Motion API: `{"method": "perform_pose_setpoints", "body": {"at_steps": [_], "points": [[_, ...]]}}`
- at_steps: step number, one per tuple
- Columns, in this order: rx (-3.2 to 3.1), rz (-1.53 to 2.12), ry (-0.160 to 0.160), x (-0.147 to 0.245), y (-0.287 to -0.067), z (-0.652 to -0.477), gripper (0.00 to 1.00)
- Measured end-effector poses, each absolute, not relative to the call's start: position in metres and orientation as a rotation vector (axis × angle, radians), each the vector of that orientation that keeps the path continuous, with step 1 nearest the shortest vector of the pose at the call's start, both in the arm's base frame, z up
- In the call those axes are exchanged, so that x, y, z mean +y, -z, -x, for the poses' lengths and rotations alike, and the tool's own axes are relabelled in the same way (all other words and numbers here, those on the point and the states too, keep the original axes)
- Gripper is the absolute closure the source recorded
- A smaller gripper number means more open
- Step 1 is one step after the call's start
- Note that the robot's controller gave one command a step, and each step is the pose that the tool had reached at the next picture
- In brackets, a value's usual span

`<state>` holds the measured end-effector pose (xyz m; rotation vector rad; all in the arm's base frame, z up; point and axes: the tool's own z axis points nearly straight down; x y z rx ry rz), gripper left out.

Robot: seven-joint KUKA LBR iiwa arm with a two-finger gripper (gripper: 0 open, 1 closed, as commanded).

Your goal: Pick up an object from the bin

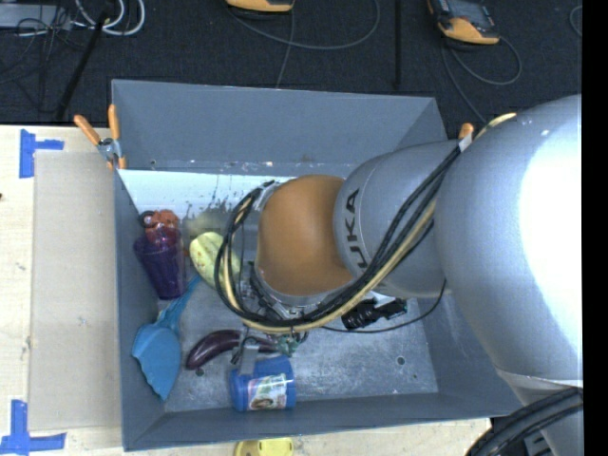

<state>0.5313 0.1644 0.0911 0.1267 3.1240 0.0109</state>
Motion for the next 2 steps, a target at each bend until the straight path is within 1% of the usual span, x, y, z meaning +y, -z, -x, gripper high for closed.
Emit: {"method": "perform_pose_setpoints", "body": {"at_steps": [1,2], "points": [[3.113,-0.094,-0.018,0.167,-0.088,-0.534,0.00],[3.099,-0.471,-0.005,0.177,-0.072,-0.520,1.00]]}}
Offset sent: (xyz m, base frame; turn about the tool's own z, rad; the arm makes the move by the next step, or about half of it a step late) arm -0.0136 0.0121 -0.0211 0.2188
